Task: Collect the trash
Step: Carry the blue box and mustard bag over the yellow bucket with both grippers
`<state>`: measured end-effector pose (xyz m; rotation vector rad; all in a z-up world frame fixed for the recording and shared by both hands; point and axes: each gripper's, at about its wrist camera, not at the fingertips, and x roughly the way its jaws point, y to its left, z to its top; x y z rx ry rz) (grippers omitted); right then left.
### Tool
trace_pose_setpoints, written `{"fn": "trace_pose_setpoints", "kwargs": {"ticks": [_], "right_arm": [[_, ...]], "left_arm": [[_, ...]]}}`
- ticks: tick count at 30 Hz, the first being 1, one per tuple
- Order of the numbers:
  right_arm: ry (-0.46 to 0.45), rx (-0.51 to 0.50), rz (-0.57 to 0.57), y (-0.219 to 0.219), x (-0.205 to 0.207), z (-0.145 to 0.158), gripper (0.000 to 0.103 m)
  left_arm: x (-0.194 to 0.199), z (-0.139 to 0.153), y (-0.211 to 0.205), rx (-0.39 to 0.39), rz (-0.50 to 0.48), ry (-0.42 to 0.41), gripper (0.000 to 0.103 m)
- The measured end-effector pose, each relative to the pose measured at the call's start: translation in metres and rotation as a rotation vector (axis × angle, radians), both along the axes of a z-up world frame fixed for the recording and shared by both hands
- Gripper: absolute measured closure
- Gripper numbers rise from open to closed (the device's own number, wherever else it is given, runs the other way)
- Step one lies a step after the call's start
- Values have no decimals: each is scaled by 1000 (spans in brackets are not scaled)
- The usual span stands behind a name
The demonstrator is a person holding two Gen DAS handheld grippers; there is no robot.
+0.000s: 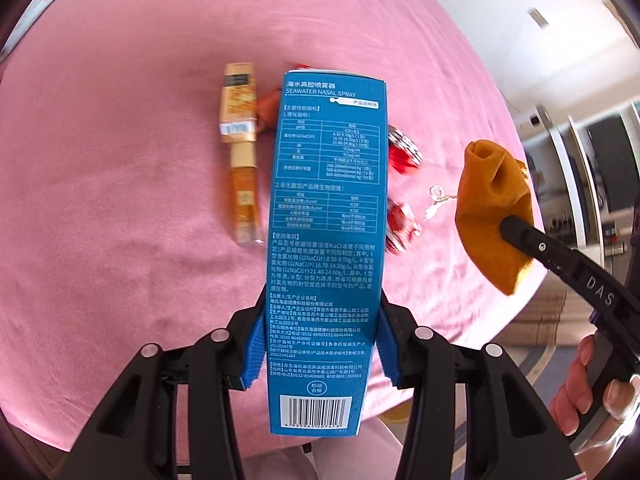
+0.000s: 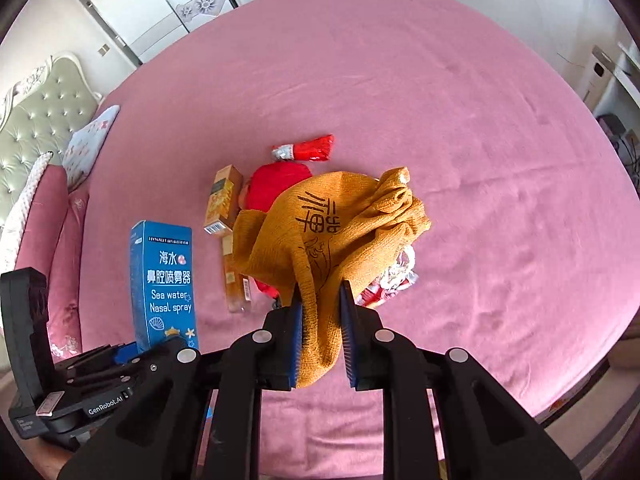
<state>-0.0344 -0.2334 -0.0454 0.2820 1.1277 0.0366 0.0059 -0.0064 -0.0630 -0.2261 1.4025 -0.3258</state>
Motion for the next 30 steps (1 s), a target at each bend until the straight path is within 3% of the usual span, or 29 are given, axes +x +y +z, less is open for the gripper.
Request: {"fn": "trace_pose_setpoints", "kwargs": {"ticks": [8,15,21,25,30], "right_arm": [[32,49,-171,-84,-99,-6,86],[72,48,-334,-178,-203,-24,86],[148,58,-476,-239,-284,-58,86],[203,65,-543,-254,-319,-82,86],[234,129,-623,-274,-361,-112,85]], "left_arm": [[-52,10,-98,20,-204,-3,57],[-122,0,-204,32,-382,54,57],[-185,-22,-299,47,-570,111,57],[-229,-44,-354,78,-706,158,57],[-267,-72,-392,115,-824,192,57]]}}
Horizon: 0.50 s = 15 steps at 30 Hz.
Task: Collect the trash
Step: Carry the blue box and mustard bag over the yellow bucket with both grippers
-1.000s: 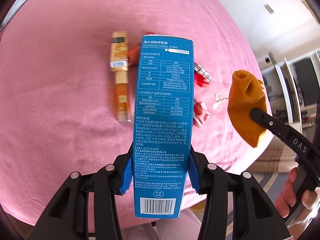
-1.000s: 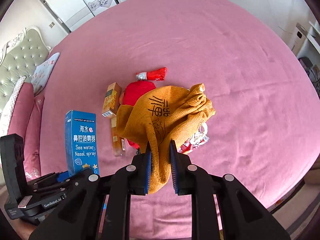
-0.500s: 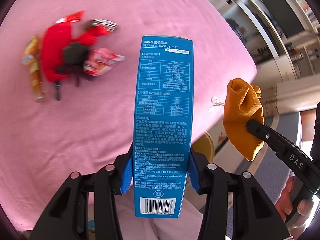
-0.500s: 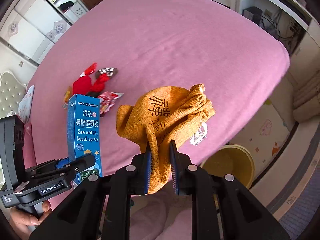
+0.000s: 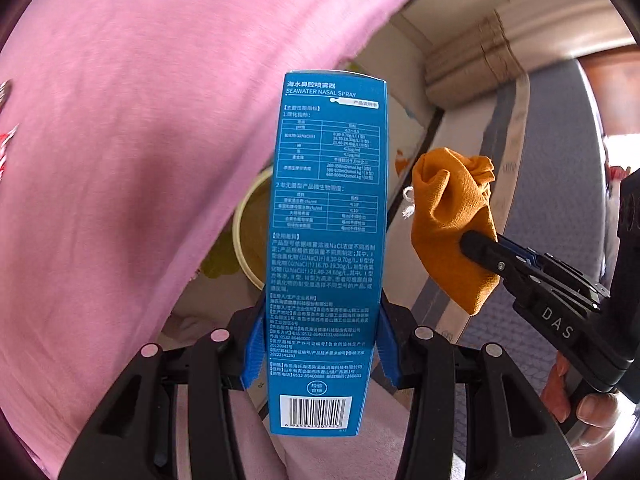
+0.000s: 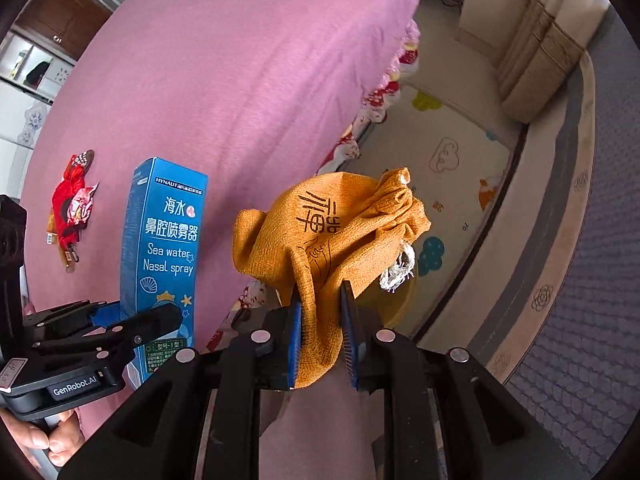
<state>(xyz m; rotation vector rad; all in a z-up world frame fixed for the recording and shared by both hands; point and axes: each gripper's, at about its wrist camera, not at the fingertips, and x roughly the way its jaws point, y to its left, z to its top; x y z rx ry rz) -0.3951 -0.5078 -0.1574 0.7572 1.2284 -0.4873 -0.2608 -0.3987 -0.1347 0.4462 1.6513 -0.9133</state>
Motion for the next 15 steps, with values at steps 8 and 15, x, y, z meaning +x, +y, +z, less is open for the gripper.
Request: {"fn": "trace_pose_setpoints", "kwargs": {"ticks": [8,15], "right_arm": [[-16,69,-71,-23,-36,-25,85],[-35,101,-86,-39,-47,-37,75]], "left_arm": [[-32,-36,-39,72,-104,12,57],[-35,-54,-59,100,-138,29,55]]}}
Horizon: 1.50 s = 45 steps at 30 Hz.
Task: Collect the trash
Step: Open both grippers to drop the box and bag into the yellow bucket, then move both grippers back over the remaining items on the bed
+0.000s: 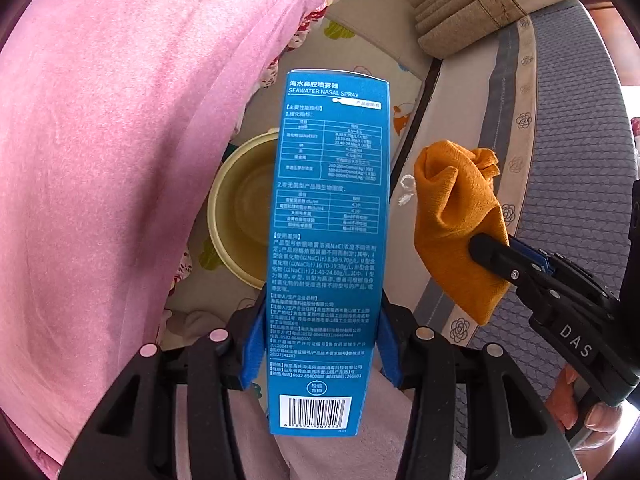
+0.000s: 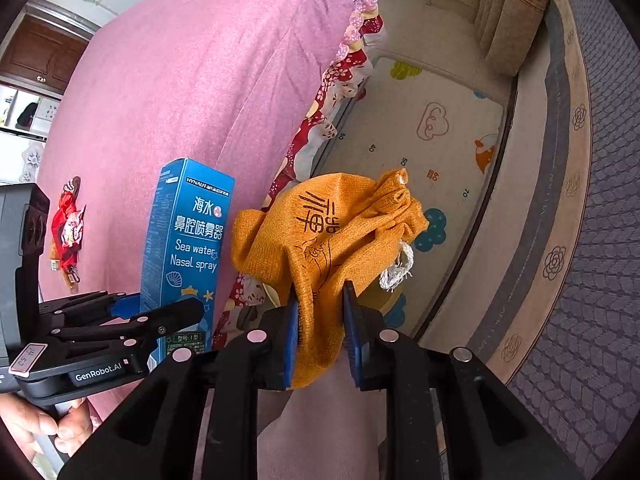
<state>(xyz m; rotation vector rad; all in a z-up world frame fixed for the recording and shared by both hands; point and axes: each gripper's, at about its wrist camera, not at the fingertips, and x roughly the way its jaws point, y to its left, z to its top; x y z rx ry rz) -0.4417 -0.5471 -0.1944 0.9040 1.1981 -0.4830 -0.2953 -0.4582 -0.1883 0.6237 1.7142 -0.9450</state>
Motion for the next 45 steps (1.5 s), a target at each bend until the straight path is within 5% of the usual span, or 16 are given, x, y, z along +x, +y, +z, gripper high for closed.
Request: {"fn": "trace_pose_setpoints", "kwargs": {"ticks": [1,3,4,12,24,30,45], "right_arm": [[-7,16,1,-2,-1,-1,62],[-38,35,-6,-6,-4,0,48],[-37,35,-8,-9,-5,0,47],[12,14,11,-14,-3,-4,52],[29,-61,136,15,44,23,53],[4,-104,247,52,104,47,53],[-108,-179,580,237,303,99,53]], "left_arm": [[-1,-5,-3,12,2,6,52],[-1,-15,-6,61,21,11,27],[-1,-19,-6,75,36,8,22],[2,-23,1,88,52,-6,22],[34,13,23,-26,120,-43,22],[80,33,76,-68,222,-82,22],[241,75,308,-94,682,-201,22]]}}
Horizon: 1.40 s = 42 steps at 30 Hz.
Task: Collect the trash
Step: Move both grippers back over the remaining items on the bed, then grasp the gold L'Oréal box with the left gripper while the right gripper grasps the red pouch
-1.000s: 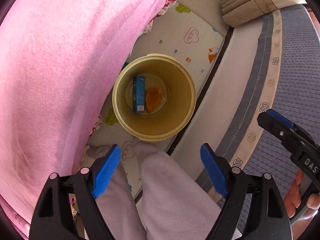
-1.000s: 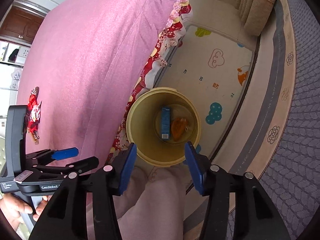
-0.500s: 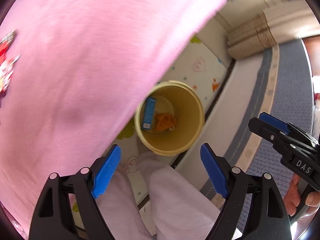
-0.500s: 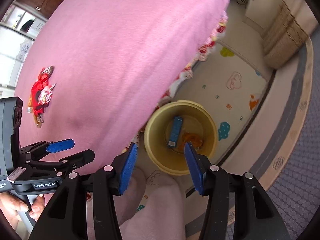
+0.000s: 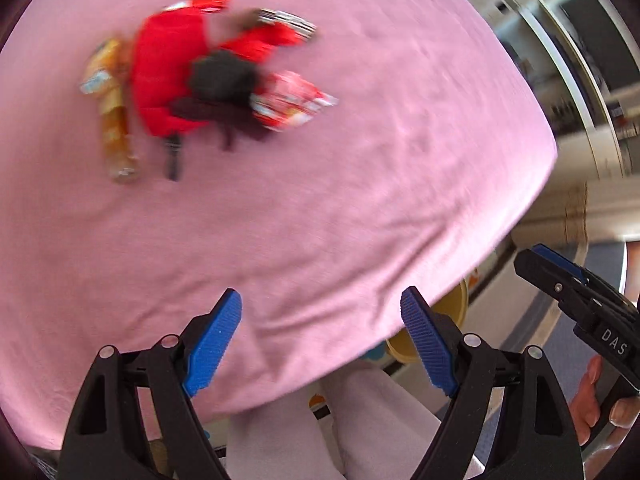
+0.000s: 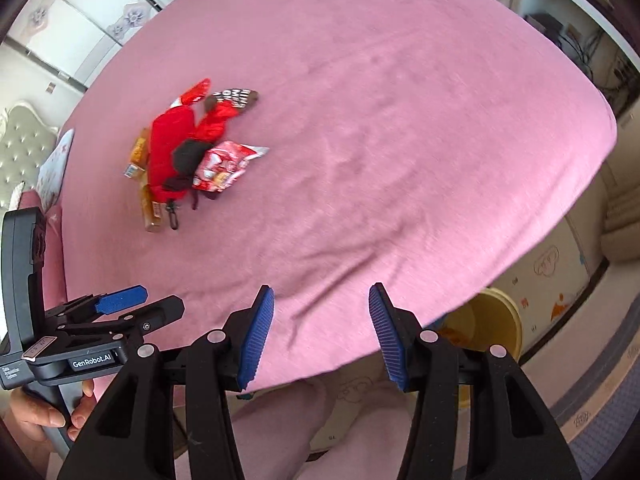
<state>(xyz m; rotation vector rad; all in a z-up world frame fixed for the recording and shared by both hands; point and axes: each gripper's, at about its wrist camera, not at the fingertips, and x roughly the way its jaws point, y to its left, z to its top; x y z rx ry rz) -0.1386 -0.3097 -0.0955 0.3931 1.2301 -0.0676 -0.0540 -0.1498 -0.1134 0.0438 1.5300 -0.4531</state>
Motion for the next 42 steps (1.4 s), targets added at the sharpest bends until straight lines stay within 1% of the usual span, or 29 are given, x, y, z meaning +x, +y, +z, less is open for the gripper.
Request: {"fn": "trace_pose_setpoints", "kwargs": {"ticks": [5,8,10,15,18,21,24,28,33,36,39,41,42], "right_arm": [[-35,-1,72,49,58,10,53],[-47,1,101,73,92,13,53],[-53,-2,134,89,114,16,53],[-52,-7,216,117,159,16,53],[-35,5,243,123,184,8,53],[-21,10,260,124,211,-1,53],[-8,27,273,124,233,-10,53],[29,31,297,128,265,-31,53],[60,29,312,132,296,-52,53],[76,35,316,133,308,-60,53],[92,45,320,135,318,-68,53],[105,48,326,137,324,-73,53],[107,45,330,138,326,-74,53]], "left_arm": [[54,1,72,6,152,-16,22],[83,1,103,29,213,-40,22],[104,0,120,28,263,-43,22],[136,-9,140,32,340,-40,22],[160,-12,146,47,367,-47,22],[191,-21,150,52,391,-40,22],[218,-37,156,67,418,-30,22],[246,-63,162,67,469,21,22],[268,-89,158,90,449,55,23],[281,-103,158,91,441,79,31],[289,-115,158,93,433,108,43],[294,-122,161,74,441,129,63],[296,-124,162,72,446,133,63]]}}
